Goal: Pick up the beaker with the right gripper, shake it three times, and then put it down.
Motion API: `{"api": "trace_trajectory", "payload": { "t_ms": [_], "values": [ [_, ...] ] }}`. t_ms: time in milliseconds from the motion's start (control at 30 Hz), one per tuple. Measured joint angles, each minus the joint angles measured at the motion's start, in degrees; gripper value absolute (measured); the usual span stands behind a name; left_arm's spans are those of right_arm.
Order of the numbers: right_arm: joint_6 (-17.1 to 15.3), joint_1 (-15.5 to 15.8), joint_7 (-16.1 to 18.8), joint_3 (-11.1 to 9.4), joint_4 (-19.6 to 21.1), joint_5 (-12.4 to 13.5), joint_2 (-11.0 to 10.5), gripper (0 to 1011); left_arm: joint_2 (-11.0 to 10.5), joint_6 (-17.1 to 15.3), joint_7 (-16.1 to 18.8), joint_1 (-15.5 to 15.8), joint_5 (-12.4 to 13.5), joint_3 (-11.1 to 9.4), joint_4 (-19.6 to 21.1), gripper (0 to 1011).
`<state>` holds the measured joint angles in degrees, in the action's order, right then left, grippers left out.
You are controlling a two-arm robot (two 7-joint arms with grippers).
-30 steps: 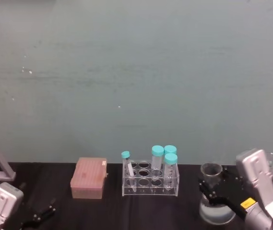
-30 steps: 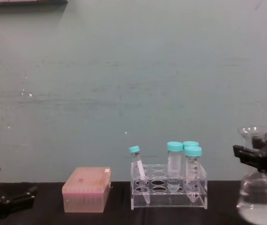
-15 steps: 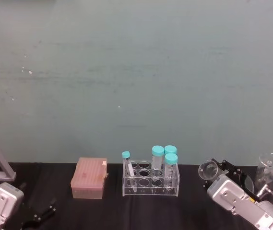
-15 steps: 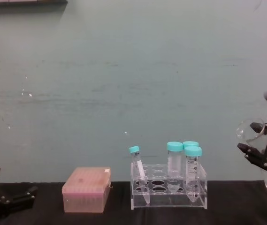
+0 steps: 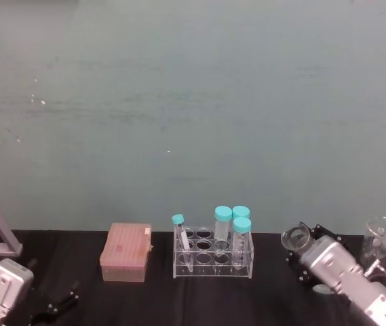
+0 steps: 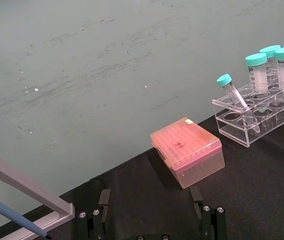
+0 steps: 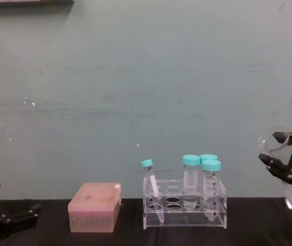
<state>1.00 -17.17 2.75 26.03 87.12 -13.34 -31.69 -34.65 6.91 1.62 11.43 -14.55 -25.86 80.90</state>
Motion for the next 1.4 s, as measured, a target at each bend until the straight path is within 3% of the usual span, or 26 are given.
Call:
{"api": "trace_trajectory", "payload": {
  "t_ms": [67, 133, 167, 267, 300, 433, 567, 933, 1400],
  "values": [
    [0.2, 1.3, 3.1, -3.4, 0.0, 8.2, 2.5, 456, 0.0, 0.0, 0.0, 0.0, 0.0, 0.0, 0.0, 1000],
    [0.4, 1.9, 5.0, -5.1, -0.1, 12.8, 4.0, 456, 0.0, 0.0, 0.0, 0.0, 0.0, 0.0, 0.0, 1000],
    [0.5, 2.5, 6.9, -7.0, -0.3, 17.8, 5.7, 456, 0.0, 0.0, 0.0, 0.0, 0.0, 0.0, 0.0, 1000],
    [0.4, 3.4, 9.2, -9.7, -0.5, 24.7, 8.5, 456, 0.0, 0.0, 0.0, 0.0, 0.0, 0.0, 0.0, 1000],
    [-0.3, 3.9, 10.4, -11.1, -0.7, 28.4, 10.2, 456, 0.0, 0.0, 0.0, 0.0, 0.0, 0.0, 0.0, 1000],
    [-2.2, 4.4, 12.2, -12.9, -1.0, 33.0, 12.6, 456, 0.0, 0.0, 0.0, 0.0, 0.0, 0.0, 0.0, 1000],
    [-3.2, 4.5, 12.6, -13.2, -1.1, 33.5, 13.3, 456, 0.0, 0.0, 0.0, 0.0, 0.0, 0.0, 0.0, 1000],
    [-5.1, 4.5, 11.8, -13.2, -0.9, 31.5, 13.7, 456, 0.0, 0.0, 0.0, 0.0, 0.0, 0.0, 0.0, 1000],
    [-5.1, 4.5, 11.7, -13.2, -0.9, 31.5, 13.7, 456, 0.0, 0.0, 0.0, 0.0, 0.0, 0.0, 0.0, 1000]
  ]
}}
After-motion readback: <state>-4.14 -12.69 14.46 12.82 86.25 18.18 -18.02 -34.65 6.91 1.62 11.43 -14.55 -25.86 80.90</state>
